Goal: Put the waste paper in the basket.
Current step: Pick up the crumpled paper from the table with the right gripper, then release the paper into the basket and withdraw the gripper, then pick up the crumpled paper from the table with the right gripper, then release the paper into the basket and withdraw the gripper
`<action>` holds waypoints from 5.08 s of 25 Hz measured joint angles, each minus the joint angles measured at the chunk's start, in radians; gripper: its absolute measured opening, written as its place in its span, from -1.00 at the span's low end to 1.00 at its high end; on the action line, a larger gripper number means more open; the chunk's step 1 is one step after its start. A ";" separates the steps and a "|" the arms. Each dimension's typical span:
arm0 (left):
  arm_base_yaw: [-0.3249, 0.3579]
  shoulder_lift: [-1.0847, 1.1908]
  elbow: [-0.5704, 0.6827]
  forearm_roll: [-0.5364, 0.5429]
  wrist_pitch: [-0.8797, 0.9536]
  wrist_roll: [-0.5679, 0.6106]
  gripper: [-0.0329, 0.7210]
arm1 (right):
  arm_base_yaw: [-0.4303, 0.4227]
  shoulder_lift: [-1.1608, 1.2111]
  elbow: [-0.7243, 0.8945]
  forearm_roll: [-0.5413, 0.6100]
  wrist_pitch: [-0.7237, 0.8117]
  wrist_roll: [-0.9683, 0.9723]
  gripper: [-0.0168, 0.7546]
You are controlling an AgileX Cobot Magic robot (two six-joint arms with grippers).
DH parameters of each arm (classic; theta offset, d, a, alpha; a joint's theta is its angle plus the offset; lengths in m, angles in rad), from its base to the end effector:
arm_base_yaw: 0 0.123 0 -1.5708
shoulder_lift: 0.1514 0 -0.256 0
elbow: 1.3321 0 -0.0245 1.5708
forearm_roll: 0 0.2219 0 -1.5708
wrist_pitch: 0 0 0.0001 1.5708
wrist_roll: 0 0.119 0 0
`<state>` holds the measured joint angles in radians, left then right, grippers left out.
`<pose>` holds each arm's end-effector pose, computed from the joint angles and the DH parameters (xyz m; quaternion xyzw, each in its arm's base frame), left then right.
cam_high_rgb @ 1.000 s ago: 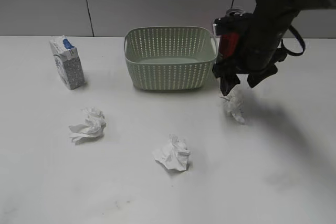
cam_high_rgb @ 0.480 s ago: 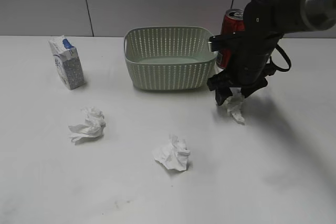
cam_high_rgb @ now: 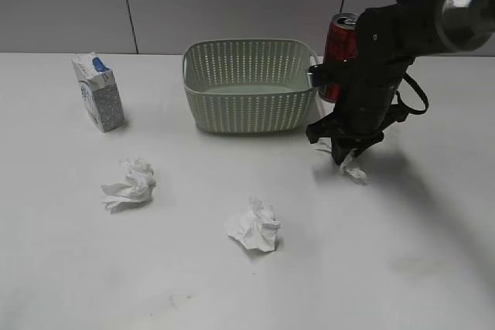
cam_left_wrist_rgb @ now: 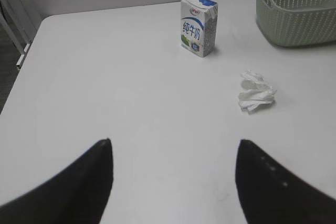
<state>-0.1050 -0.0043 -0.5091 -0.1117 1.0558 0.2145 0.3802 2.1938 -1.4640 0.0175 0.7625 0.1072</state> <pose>0.0211 -0.0138 0.2543 0.1371 0.8359 -0.0268 0.5308 0.3625 0.1464 0.0753 -0.1299 0.9880 0.0263 0.0788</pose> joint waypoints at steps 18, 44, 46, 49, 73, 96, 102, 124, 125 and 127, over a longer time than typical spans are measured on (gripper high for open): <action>0.000 0.000 0.000 0.000 0.000 0.000 0.53 | 0.002 -0.329 -0.118 0.402 -0.191 -0.351 -0.82; 0.000 0.000 0.000 0.001 0.000 0.000 0.52 | 0.081 -0.180 -0.137 0.356 -0.311 -0.470 0.70; 0.000 0.000 0.000 0.001 0.000 0.000 0.52 | 0.081 -0.242 -0.141 0.356 -0.185 -0.470 0.61; 0.000 0.000 0.000 0.001 0.000 0.000 0.52 | 0.081 -0.308 -0.143 0.356 0.014 -0.469 0.51; 0.000 0.000 0.000 0.002 0.000 0.000 0.51 | 0.365 -0.226 0.150 0.224 0.041 -0.358 0.43; 0.000 0.000 0.000 0.003 0.000 0.000 0.51 | 0.378 -0.230 -0.045 0.073 0.116 -0.305 -0.93; 0.000 0.000 0.000 0.003 0.000 0.000 0.51 | 0.302 -0.273 -0.211 0.001 -0.075 -0.248 -0.94; 0.000 0.000 0.000 0.003 0.000 0.000 0.51 | 0.133 -0.010 -0.238 0.033 -0.262 -0.094 0.58; 0.000 0.000 0.000 0.003 0.000 0.000 0.51 | 0.133 -0.022 -0.254 0.040 -0.206 -0.094 0.58; 0.000 0.000 0.000 0.003 0.000 0.000 0.51 | 0.127 -0.046 -0.303 0.050 -0.080 -0.093 0.58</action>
<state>-0.1050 -0.0043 -0.5091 -0.1089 1.0558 0.2145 0.5072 2.1474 -1.7673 0.0671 0.6820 0.0143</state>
